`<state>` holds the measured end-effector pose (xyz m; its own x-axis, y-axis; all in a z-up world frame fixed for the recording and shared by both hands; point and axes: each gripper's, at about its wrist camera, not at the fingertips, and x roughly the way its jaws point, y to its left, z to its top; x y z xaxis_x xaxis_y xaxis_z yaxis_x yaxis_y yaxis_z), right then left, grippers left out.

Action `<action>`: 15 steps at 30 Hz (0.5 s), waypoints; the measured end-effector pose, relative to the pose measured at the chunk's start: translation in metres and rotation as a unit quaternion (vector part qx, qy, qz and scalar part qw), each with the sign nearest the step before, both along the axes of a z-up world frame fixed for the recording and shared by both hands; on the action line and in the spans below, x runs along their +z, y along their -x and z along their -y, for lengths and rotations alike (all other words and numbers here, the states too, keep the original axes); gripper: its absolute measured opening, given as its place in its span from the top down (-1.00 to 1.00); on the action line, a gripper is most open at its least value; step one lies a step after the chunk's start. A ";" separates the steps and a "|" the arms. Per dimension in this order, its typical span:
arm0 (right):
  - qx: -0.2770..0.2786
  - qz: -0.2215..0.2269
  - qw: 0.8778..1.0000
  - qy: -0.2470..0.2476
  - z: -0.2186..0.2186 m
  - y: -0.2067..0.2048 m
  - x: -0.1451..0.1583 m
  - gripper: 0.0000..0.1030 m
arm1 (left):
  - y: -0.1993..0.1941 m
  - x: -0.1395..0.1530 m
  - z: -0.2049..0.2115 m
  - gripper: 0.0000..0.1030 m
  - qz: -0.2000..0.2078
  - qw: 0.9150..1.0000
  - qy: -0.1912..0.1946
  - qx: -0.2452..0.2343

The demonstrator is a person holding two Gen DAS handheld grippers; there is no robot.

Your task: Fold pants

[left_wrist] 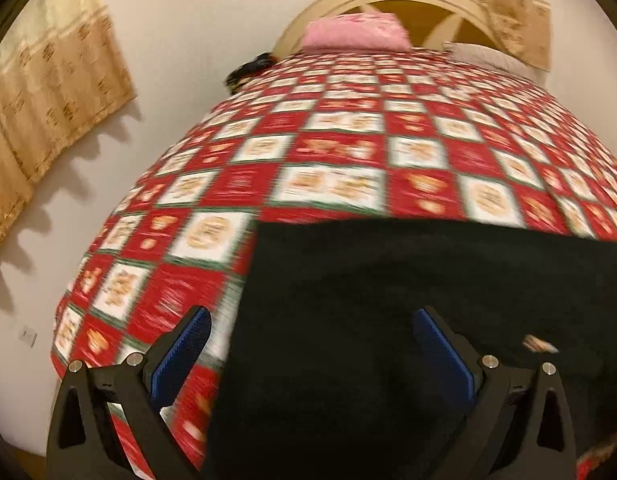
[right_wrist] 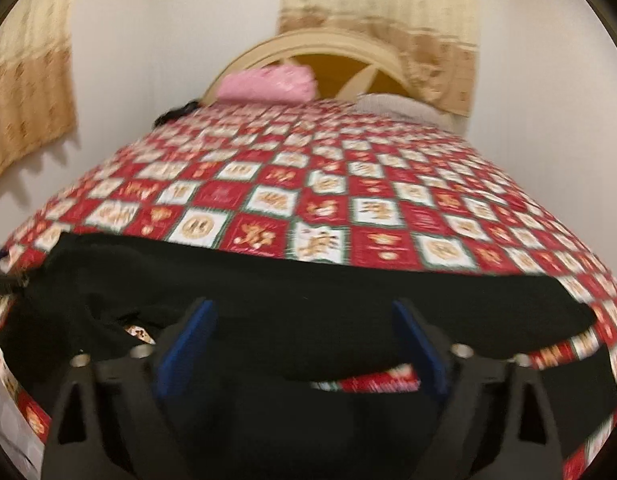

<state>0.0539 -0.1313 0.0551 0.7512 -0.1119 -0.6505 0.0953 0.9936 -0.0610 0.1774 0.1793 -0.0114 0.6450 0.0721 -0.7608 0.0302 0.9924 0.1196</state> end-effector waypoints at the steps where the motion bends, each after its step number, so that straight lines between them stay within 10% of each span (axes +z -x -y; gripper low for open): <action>1: 0.015 -0.017 1.000 -0.001 -0.003 -0.014 -0.006 -0.60 | -0.010 -0.001 -0.012 -0.98 -0.007 1.000 0.006 0.006; 15: 0.139 -0.125 0.982 0.027 -0.044 -0.129 -0.053 -0.60 | -0.087 -0.052 -0.063 -0.98 -0.108 0.991 0.052 0.066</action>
<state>0.1831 -0.0876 0.0016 0.5745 0.0349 -0.8177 -0.2041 0.9737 -0.1018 0.2645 0.2423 -0.0632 0.4572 0.0599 -0.8873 -0.0875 0.9959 0.0221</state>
